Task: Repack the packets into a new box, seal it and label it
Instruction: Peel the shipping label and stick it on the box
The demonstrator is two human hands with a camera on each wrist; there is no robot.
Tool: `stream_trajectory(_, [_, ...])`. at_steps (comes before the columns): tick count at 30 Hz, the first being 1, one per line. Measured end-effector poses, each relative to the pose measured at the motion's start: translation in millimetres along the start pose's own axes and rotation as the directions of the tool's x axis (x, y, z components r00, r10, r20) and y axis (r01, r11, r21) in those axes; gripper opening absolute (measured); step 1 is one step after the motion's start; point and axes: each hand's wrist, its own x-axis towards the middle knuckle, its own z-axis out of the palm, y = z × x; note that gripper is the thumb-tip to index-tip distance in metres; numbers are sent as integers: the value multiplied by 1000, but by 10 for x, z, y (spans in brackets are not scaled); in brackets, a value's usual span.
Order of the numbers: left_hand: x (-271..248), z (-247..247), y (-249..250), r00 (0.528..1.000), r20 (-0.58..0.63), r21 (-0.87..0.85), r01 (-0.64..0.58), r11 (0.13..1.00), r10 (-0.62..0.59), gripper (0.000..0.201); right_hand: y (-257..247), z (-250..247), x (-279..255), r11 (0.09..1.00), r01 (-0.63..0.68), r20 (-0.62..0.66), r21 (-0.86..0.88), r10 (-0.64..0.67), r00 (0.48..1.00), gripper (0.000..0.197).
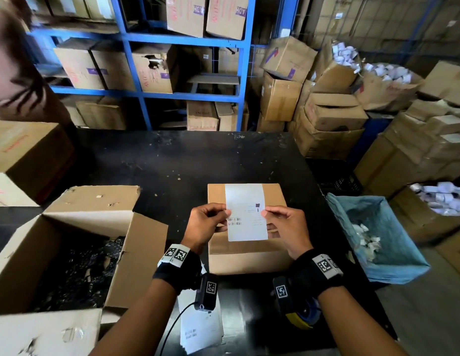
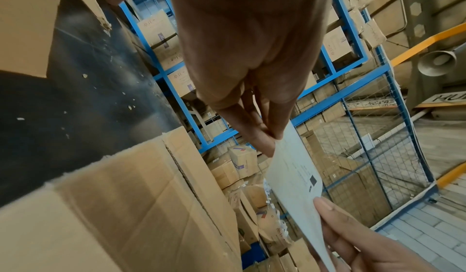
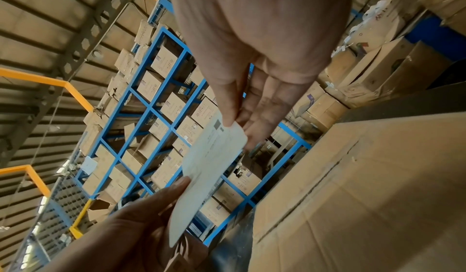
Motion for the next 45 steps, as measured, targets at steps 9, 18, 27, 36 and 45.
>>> stream_trajectory(9, [200, 485, 41, 996, -58, 24, -63, 998, 64, 12, -91, -447, 435, 997, -26, 140, 73, 16, 990, 16])
stream_trajectory(18, [329, 573, 10, 978, -192, -20, -90, 996, 84, 14, -47, -702, 1071, 1000, 2, 224, -18, 2, 975, 8])
stream_trajectory(27, [307, 434, 21, 956, -282, -43, -91, 995, 75, 15, 364, -323, 2214, 622, 476, 528, -621, -117, 841, 47])
stream_trajectory(36, [390, 307, -57, 943, -330, -104, -82, 991, 44, 16, 481, -184, 2468, 175, 656, 678, -735, 182, 712, 100])
stream_trajectory(45, [355, 131, -113, 946, -320, -88, -86, 992, 53, 11, 559, -499, 2159, 123, 360, 374, -925, 131, 918, 98])
